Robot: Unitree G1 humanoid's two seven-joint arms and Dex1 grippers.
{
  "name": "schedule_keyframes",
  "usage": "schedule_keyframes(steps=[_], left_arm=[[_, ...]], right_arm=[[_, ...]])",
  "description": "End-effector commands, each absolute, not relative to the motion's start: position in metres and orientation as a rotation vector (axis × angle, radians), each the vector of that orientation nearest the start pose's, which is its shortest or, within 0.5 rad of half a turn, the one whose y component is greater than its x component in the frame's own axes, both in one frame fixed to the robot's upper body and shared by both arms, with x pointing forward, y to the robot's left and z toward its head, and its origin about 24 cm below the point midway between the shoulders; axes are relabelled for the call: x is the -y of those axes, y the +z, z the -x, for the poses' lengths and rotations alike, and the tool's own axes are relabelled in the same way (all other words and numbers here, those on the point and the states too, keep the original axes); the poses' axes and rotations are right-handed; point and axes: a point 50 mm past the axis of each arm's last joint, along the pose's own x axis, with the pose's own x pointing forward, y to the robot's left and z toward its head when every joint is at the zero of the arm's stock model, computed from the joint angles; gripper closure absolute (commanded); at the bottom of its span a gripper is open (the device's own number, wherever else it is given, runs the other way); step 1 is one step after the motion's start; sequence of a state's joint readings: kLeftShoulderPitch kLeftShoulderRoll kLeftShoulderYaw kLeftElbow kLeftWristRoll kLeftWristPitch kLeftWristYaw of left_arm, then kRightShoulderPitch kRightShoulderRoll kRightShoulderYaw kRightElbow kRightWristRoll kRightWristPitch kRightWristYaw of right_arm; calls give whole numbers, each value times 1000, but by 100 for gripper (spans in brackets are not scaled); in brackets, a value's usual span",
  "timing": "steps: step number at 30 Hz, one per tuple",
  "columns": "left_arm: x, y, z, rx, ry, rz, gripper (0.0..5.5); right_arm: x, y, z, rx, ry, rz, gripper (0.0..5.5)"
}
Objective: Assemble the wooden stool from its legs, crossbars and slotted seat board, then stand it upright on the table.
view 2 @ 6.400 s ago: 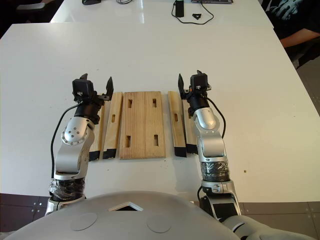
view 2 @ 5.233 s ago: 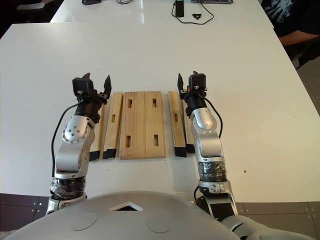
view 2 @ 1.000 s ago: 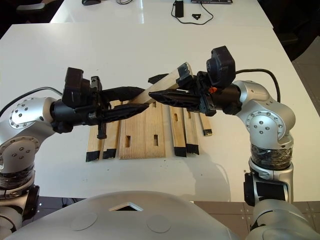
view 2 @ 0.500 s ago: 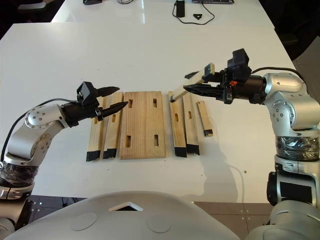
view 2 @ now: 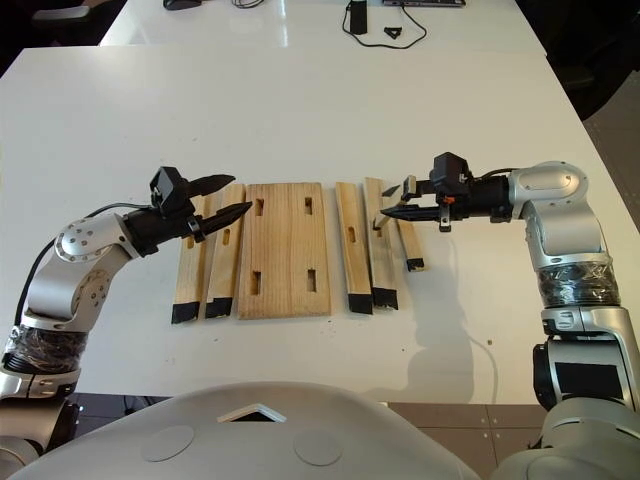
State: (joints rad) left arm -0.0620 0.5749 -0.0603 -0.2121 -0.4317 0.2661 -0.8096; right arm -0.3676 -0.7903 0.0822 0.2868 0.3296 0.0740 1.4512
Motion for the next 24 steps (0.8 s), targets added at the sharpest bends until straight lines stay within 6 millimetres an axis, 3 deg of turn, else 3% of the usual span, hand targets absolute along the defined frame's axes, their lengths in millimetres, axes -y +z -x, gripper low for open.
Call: schedule_keyframes(steps=[1,14,24], left_arm=[[-178,96,-240,-102,-959,-151,253],[-174,99,-238,-104,-982,-166,253],[-166,94,-238,-110,-995,-181,253]], right_arm=[[245,107,-273,-345,1358,432,423],[242,87,-250,-435,1478,438,423],[235,53,-255,-618,1532,450,423]])
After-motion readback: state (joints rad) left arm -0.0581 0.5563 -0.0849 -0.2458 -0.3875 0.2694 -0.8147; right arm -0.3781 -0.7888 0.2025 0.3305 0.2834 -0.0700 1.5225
